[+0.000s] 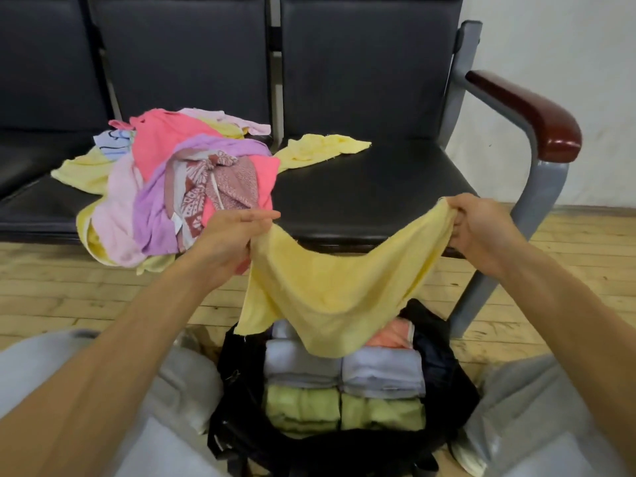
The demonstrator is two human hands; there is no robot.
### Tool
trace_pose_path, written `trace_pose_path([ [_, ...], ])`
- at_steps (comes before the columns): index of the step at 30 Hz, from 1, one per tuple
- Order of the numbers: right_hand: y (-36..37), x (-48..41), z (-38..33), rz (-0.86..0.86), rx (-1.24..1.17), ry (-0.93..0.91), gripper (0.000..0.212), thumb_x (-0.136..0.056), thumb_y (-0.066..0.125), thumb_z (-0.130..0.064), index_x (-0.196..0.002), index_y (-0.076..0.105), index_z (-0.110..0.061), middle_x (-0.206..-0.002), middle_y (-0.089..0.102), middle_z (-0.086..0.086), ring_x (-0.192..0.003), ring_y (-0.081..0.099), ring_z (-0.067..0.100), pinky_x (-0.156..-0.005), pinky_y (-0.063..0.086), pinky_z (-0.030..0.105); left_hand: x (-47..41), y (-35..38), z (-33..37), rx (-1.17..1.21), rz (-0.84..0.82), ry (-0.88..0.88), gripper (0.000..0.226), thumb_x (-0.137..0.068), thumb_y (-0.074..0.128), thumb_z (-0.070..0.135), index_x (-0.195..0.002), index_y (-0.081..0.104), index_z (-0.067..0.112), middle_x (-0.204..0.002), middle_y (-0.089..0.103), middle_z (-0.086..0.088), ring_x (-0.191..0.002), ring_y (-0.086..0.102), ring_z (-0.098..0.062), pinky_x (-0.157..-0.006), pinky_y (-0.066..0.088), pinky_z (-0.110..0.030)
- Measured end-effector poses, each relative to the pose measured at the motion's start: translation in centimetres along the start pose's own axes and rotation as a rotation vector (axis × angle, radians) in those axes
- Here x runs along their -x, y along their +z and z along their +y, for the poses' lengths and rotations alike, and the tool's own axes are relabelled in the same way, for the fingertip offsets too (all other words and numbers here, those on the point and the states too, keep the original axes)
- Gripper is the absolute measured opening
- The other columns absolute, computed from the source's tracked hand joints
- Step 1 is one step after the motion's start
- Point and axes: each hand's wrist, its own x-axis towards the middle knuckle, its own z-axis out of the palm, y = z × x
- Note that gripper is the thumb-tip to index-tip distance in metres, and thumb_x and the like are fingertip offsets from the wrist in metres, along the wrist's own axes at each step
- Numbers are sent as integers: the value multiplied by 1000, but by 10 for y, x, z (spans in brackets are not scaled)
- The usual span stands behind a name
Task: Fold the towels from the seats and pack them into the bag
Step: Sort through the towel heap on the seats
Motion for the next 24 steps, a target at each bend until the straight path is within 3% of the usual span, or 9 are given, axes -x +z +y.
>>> trace_pose_path([
  [3, -6, 0, -12, 35, -174, 9, 15, -92, 47, -19, -99, 55, -9, -99, 65, 14, -87, 63, 25, -78, 56, 37, 1, -5, 11, 84, 56, 38, 37, -77, 73, -2, -107, 72, 19, -118, 65, -19, -95, 63, -25, -83, 54, -38],
  [5, -11, 0, -17, 71, -222, -18, 20, -91, 55, -22, -103, 57, -7, -103, 64, 11, -90, 64, 23, -79, 56, 36, 2, -8, 15, -38, 109, 138, 60, -68, 76, -10, -121, 66, 17, -124, 60, -8, -107, 61, -24, -94, 52, -39],
  [10, -23, 1, -21, 222, -166, -108, 25, -86, 73, -20, -104, 60, -10, -105, 60, 6, -102, 62, 22, -82, 54, 35, 5, -11, 19, -425, 247, 336, 58, -80, 67, -13, -133, 56, 9, -125, 54, -2, -84, 65, 8, -75, 47, -8],
  [12, -27, 0, -23, 244, -190, -122, 28, -85, 74, -19, -107, 59, -10, -107, 61, 7, -106, 62, 24, -77, 53, 33, 2, -14, 20, -543, 294, 368, 56, -83, 65, -9, -135, 53, 6, -134, 55, -11, -120, 57, -17, -98, 44, -26],
  [14, -30, -1, -23, 237, -198, -122, 26, -85, 73, -18, -107, 61, -11, -113, 64, 8, -106, 64, 23, -76, 53, 32, -5, -19, 19, -677, 307, 383, 57, -85, 63, -7, -139, 49, 4, -134, 55, -22, -126, 50, -35, -104, 42, -41],
  [17, -29, 0, -21, 165, -153, -111, 14, -91, 66, -16, -105, 65, -14, -115, 66, 7, -103, 65, 20, -76, 54, 31, -13, -24, 17, -842, 317, 420, 48, -86, 58, -8, -133, 54, 0, -117, 58, -29, -111, 55, -41, -93, 47, -42],
  [19, -27, 1, -19, 130, -125, -100, 10, -93, 64, -16, -102, 67, -20, -118, 64, 6, -105, 63, 21, -78, 53, 32, -15, -26, 18, -877, 319, 459, 31, -85, 48, 0, -108, 67, -8, -102, 62, -31, -96, 58, -38, -84, 49, -41],
  [21, -25, 2, -18, 116, -96, -89, 10, -94, 62, -17, -101, 68, -21, -119, 63, 6, -106, 61, 21, -81, 52, 33, -16, -28, 17, -910, 299, 478, 34, -70, 38, 10, -75, 67, -8, -76, 62, -30, -75, 56, -31, -68, 44, -38],
  [24, -21, 5, -16, 127, -63, -81, 11, -96, 60, -17, -101, 68, -20, -118, 62, 5, -106, 60, 22, -84, 51, 34, -14, -29, 16, -914, 273, 467, 42, -73, 37, 15, -77, 68, -13, -74, 63, -32, -67, 51, -26, -53, 33, -33],
])
